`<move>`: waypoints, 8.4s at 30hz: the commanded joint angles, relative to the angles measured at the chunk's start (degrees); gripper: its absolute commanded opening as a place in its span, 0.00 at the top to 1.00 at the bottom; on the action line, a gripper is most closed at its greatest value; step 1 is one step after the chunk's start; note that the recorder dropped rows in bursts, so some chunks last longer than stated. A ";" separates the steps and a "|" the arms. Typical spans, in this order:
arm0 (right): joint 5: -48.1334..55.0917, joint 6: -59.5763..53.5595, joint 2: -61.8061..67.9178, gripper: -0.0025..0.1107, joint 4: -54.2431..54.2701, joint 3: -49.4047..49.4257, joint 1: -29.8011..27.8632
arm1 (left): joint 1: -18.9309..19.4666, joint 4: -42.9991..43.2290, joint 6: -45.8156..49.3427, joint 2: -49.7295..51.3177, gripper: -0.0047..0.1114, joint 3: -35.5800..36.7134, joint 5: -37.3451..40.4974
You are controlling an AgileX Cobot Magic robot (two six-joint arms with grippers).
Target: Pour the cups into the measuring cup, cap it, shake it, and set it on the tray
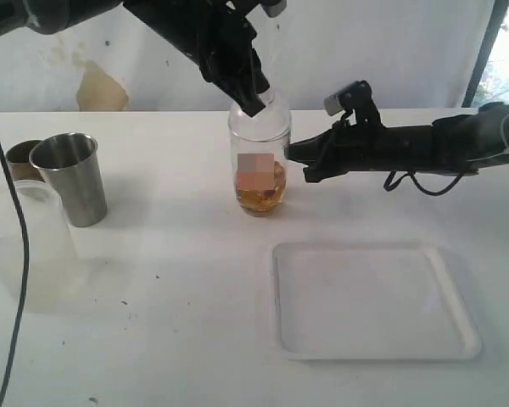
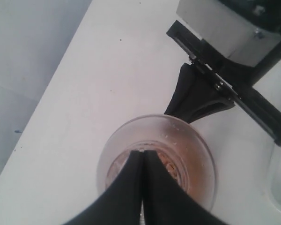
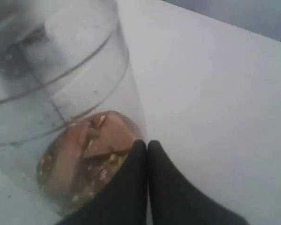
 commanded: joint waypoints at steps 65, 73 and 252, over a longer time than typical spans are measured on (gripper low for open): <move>16.17 10.81 -0.19 0.98 -20.88 0.08 0.03 | 0.06 3.95 -3.80 -3.18 0.96 -0.04 -0.32; 16.17 10.81 -0.19 0.98 -21.88 0.08 0.03 | 0.06 4.93 -4.41 -0.51 0.96 -0.04 -0.20; -11.75 -1.42 -14.66 0.07 -1.40 14.65 5.97 | 5.15 8.00 -41.95 -96.12 0.96 87.86 -46.23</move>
